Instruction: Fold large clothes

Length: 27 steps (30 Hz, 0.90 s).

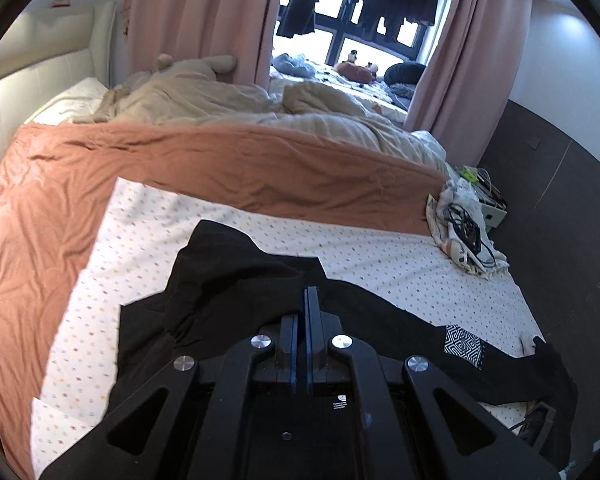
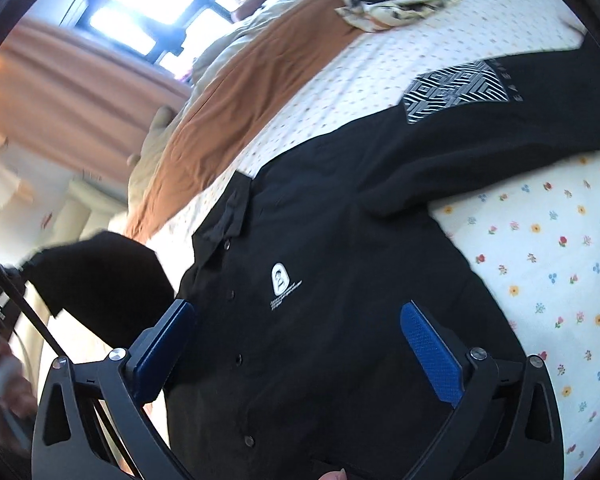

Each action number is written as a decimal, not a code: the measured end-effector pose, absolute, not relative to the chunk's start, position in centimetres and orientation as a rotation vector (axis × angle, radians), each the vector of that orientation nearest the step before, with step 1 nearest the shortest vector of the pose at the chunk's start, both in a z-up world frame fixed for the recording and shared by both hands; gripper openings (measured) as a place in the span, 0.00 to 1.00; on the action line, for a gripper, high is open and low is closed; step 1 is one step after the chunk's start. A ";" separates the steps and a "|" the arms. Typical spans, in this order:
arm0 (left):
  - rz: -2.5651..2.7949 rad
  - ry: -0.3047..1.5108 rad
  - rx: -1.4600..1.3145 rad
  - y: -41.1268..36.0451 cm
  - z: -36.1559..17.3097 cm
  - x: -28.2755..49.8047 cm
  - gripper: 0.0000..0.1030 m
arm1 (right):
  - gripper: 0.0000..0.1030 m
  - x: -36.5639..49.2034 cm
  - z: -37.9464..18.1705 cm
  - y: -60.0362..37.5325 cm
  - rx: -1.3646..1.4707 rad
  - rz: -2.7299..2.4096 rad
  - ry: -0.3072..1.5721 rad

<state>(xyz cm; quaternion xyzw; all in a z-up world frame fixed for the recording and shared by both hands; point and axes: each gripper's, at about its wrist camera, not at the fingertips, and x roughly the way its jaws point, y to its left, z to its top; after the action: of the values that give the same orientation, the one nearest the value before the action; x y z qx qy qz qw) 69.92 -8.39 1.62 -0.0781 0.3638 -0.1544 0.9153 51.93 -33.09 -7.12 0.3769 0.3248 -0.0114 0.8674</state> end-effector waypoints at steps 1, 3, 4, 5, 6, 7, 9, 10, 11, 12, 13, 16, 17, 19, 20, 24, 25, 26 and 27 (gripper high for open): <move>-0.322 0.763 -0.160 -9.0 0.5 70.2 0.05 | 1.00 52.0 -7.2 -33.3 0.804 -0.028 0.681; -0.345 0.788 -0.170 -10.3 -1.8 70.8 0.05 | 1.00 52.5 -7.8 -33.7 0.834 -0.034 0.689; -0.348 0.801 -0.173 -10.9 -2.9 71.0 0.05 | 1.00 52.6 -8.2 -34.2 0.852 -0.037 0.695; -0.353 0.816 -0.177 -11.5 -3.9 71.3 0.05 | 1.00 52.6 -8.5 -34.4 0.875 -0.041 0.705; -0.357 0.832 -0.182 -12.3 -4.7 71.5 0.05 | 1.00 52.7 -8.8 -34.8 0.886 -0.043 0.711; -0.361 0.856 -0.191 -12.9 -5.9 71.8 0.05 | 1.00 53.0 -9.1 -35.0 0.891 -0.050 0.721; -0.381 0.900 -0.221 -13.9 -7.8 72.1 0.05 | 1.00 53.6 -9.4 -35.4 0.899 -0.056 0.737; -0.394 0.924 -0.240 -14.2 -8.8 72.1 0.05 | 1.00 53.7 -9.5 -35.6 0.911 -0.055 0.740; -0.400 0.947 -0.254 -14.5 -9.6 72.1 0.05 | 1.00 53.8 -9.4 -35.8 0.925 -0.053 0.738; -0.402 0.965 -0.262 -14.6 -10.1 72.1 0.05 | 1.00 54.0 -9.5 -36.0 0.934 -0.055 0.735; -0.414 0.983 -0.274 -14.8 -10.6 72.1 0.05 | 1.00 54.1 -9.5 -36.1 0.938 -0.060 0.731; -0.484 1.041 -0.336 -14.9 -11.7 71.6 0.13 | 1.00 54.1 -9.4 -36.2 0.936 -0.065 0.724; -0.492 1.044 -0.343 -14.8 -11.7 71.3 0.29 | 1.00 54.1 -9.4 -36.2 0.935 -0.064 0.722; -0.517 1.029 -0.348 -14.3 -11.3 70.3 0.87 | 1.00 54.0 -9.4 -36.1 0.925 -0.068 0.723; -0.533 1.003 -0.365 -13.8 -10.9 69.5 1.00 | 1.00 54.1 -9.3 -35.9 0.917 -0.071 0.723; -0.532 0.964 -0.357 -11.7 -9.8 67.6 1.00 | 1.00 54.1 -9.1 -35.3 0.907 -0.057 0.715; -0.515 0.948 -0.351 -10.8 -9.4 67.1 1.00 | 1.00 54.1 -8.9 -34.9 0.886 -0.056 0.714; -0.497 0.931 -0.349 -9.6 -8.9 66.5 1.00 | 1.00 54.2 -8.7 -34.4 0.860 -0.054 0.714; -0.479 0.919 -0.350 -8.5 -8.6 66.1 1.00 | 1.00 54.4 -8.5 -33.9 0.833 -0.052 0.717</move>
<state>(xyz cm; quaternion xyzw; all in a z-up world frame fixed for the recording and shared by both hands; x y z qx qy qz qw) 66.11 -8.54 -8.58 -0.1663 0.4368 -0.2277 0.8542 54.39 -33.86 -8.53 0.3959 0.3405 -0.0247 0.8525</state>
